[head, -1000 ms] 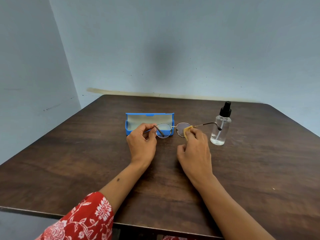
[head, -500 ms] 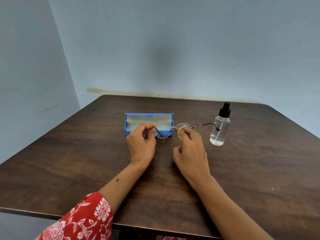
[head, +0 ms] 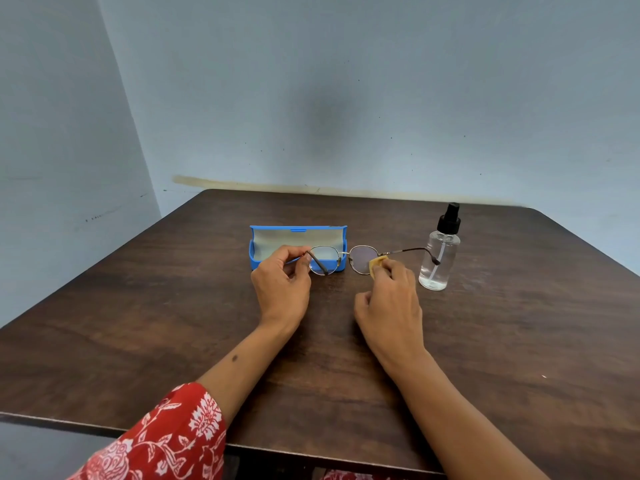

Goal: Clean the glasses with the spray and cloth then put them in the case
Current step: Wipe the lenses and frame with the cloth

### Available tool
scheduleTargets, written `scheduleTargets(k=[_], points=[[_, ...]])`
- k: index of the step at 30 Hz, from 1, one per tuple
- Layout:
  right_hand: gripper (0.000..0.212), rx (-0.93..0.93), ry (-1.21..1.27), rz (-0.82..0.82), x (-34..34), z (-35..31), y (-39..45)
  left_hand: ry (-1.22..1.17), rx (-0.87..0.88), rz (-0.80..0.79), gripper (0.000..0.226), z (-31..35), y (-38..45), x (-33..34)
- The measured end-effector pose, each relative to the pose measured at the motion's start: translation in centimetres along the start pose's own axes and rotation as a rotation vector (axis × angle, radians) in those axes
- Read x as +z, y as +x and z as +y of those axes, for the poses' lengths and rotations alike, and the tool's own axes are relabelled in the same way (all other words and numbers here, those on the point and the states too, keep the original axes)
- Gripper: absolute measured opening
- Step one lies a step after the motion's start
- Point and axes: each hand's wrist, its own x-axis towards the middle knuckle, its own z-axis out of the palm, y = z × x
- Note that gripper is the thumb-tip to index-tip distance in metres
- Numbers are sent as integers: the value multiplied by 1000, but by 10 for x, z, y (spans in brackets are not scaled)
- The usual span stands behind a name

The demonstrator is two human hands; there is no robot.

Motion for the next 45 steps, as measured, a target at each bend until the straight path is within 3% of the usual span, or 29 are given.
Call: scheduleTargets(k=[4,9,13,17,21,26,30,35,40,45], points=[[40,-117,33,-25,3,-3,-1,-1,-14,-4,12,0,1,-1],[42,-1,20,5,1,0,1,14,-8,-14,11,1,0,0],[41,-107,32,-19,4,-4,0,9,-6,-15,11,-1,1,0],[44,-12,17,19,2,-2,1,7,1,-21,12,0,-1,1],[47,-119,59,12,4,-4,0,0,3,-16,12,0,-1,1],[47,-63,85,61,5,0,2,-20,2,-29,11,2,-2,2],[46,-143,127,65,9,-1,3,-29,2,-36,15,0,-1,2],[45,-31,98,100,6,3,3,-20,12,-41,14,0,-2,2],[46,-137,121,60,8,0,2,-9,14,-37,14,0,-1,1],[43,-41,63,63,5,3,2,-10,5,-28,13,2,-1,0]])
